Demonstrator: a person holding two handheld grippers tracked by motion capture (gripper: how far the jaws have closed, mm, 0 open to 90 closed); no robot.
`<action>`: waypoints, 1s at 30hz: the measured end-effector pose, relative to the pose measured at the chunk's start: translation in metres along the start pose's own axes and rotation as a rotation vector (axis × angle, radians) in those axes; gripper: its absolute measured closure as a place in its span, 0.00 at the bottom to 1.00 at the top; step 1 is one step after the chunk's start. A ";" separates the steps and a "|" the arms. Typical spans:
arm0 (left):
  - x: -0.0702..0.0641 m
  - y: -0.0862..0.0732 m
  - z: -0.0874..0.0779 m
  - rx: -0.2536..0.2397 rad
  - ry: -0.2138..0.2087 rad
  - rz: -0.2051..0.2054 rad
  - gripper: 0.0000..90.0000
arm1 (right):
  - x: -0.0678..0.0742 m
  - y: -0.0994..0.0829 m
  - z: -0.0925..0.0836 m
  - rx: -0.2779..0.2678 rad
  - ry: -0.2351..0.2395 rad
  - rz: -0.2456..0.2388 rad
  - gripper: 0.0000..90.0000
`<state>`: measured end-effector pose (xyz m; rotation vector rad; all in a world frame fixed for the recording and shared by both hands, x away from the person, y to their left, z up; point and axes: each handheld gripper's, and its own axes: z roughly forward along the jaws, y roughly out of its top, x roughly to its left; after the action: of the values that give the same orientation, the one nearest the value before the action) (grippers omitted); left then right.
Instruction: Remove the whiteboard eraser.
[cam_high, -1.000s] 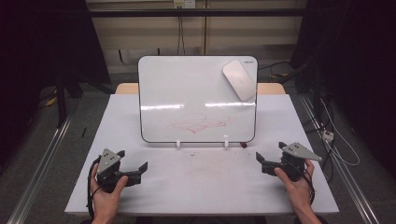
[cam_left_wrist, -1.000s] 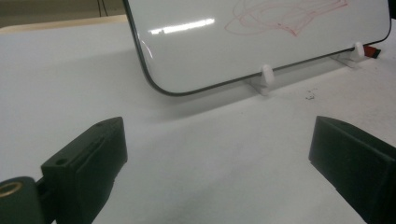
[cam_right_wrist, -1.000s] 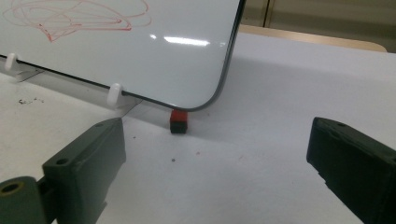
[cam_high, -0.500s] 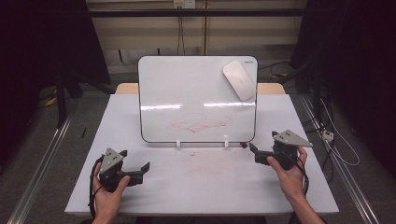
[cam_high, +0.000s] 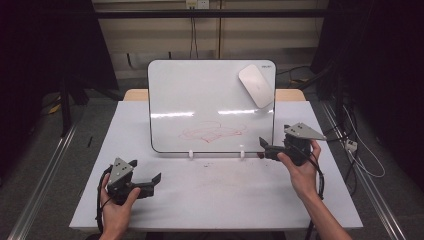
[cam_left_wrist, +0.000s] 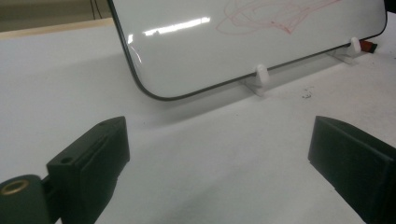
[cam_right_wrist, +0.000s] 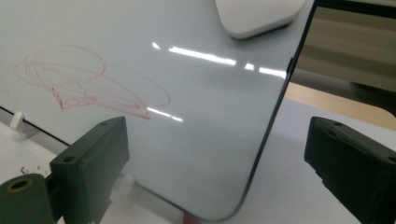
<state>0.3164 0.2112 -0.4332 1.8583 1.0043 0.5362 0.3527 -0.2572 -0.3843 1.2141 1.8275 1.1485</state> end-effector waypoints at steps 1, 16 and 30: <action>-0.001 0.000 0.000 -0.003 0.002 0.001 0.06 | 0.000 0.008 0.003 -0.014 -0.002 -0.009 0.05; 0.003 -0.002 0.000 -0.001 0.005 0.011 0.06 | -0.004 0.066 0.021 -0.063 -0.045 -0.091 0.02; 0.005 -0.002 -0.002 -0.004 0.001 0.011 0.06 | -0.008 0.105 0.050 -0.009 -0.062 -0.140 0.03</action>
<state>0.3167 0.2170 -0.4343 1.8611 0.9935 0.5454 0.4359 -0.2296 -0.3078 1.0860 1.8280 1.0289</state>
